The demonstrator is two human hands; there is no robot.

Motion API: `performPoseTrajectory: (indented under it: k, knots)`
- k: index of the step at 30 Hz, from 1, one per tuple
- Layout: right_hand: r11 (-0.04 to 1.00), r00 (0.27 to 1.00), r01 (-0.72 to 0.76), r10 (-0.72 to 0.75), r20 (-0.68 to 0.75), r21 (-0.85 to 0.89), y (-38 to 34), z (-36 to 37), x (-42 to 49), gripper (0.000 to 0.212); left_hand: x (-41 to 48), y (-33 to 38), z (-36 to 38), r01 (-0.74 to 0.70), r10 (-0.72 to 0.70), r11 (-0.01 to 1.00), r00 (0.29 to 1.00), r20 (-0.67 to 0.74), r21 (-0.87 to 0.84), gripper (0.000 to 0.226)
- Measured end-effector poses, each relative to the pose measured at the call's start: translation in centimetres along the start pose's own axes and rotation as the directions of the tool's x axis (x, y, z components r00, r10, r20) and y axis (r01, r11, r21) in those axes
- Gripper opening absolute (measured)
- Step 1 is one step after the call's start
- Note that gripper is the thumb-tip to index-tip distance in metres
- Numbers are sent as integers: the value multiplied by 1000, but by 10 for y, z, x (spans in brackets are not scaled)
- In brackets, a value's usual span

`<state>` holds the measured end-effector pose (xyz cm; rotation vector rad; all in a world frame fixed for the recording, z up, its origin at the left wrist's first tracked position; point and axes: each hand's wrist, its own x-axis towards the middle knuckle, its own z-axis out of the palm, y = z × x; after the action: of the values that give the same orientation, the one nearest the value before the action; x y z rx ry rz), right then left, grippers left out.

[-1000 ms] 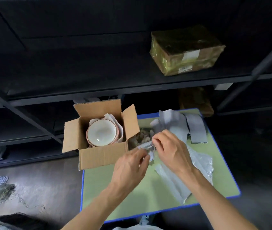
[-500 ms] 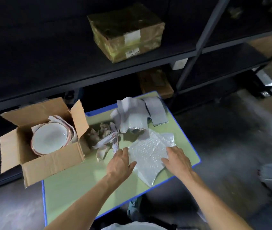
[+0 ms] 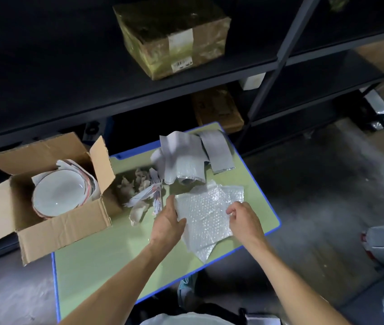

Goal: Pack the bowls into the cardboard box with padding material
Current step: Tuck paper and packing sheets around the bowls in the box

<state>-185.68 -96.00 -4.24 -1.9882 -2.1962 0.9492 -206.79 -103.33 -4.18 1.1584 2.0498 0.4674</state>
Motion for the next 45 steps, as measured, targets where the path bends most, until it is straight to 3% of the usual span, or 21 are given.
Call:
performPoseTrajectory:
  k: [4, 8, 10, 14, 17, 21, 25, 27, 29, 33, 35, 38, 40, 42, 45]
  knots:
    - [991, 996, -26, 15, 90, 128, 1, -7, 5, 26, -4, 5, -3, 54, -65, 983, 996, -58, -175, 59]
    - [992, 986, -87, 73, 150, 89, -1, -3, 7, 37, -8, 10, -11, 91, -91, 970, 996, 9, -225, 21]
    - [991, 983, -104, 90, 160, 81, -3, 1, 8, 41, -9, 11, -18, 97, -94, 965, 995, 23, -244, 13]
    - [989, 975, -106, 84, 206, 100, -11, 2, 10, 41, -9, 7, -28, 136, -125, 949, 991, 55, -286, 10]
    - [997, 970, -73, 70, 233, 3, -15, 2, 12, 24, -10, 4, -32, 155, -135, 944, 987, 89, -291, 16]
    - [996, 965, -78, 86, 246, -42, -19, 3, 11, 34, -11, 3, -35, 161, -140, 955, 985, 101, -251, 27]
    - [997, 948, -64, 73, 310, -41, -23, -1, 11, 28, -15, 5, -41, 207, -194, 945, 978, 77, -255, 26]
    - [996, 935, -72, 85, 344, -50, -25, -3, 12, 48, -17, 4, -44, 224, -215, 926, 975, 61, -305, 27]
    - [995, 930, -96, 96, 355, -18, -30, -8, 10, 58, -19, 2, -46, 238, -230, 897, 971, 64, -373, 27]
    - [977, 975, -92, 50, 214, 191, -42, -27, 4, 34, -19, 1, -47, 256, -237, 816, 966, 105, -517, 20]
    - [900, 986, -132, 78, 146, 415, -43, -38, -1, 31, -21, 5, -49, 278, -246, 747, 960, 137, -604, 21]
    - [576, 969, -248, 130, 212, 779, -48, -55, -10, 31, -27, 14, -51, 263, -219, 662, 963, 155, -702, 29]
    - [403, 952, -301, 74, 298, 864, -57, -63, -18, 27, -31, 21, -53, 245, -206, 613, 967, 148, -751, 32]
    - [382, 936, -332, 20, 352, 862, -65, -63, -22, 22, -37, 28, -57, 226, -190, 561, 972, 142, -796, 33]
    - [486, 935, -322, 27, 355, 812, -76, -56, -26, 22, -42, 35, -63, 187, -125, 551, 982, 141, -814, 35]
